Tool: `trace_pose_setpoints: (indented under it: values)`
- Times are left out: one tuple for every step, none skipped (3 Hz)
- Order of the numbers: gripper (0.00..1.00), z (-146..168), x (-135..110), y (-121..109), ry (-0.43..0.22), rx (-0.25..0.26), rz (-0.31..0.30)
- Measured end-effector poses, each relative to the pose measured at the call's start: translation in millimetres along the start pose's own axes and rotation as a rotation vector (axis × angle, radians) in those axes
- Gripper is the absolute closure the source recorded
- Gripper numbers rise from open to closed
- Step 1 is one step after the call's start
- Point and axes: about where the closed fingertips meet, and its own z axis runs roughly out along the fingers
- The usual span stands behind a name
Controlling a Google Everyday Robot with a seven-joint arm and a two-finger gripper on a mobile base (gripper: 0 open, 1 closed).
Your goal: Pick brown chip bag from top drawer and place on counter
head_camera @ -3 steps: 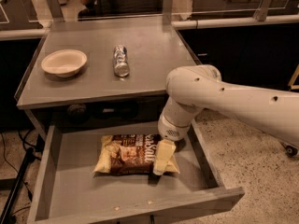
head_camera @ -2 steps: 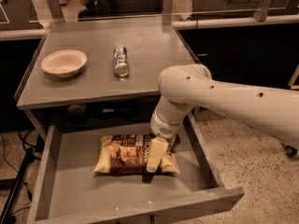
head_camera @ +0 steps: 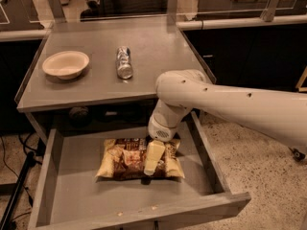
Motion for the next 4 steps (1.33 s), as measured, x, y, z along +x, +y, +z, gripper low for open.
trace_pose_setpoints:
  values:
    - [0.00, 25.7, 6.8, 11.6, -0.005, -0.055, 0.016]
    - [0.00, 28.3, 7.5, 12.6, -0.004, -0.057, 0.016]
    - [0.00, 34.5, 10.2, 4.1, 0.024, -0.041, 0.028]
    - [0.19, 34.6, 10.2, 4.1, 0.024, -0.041, 0.028]
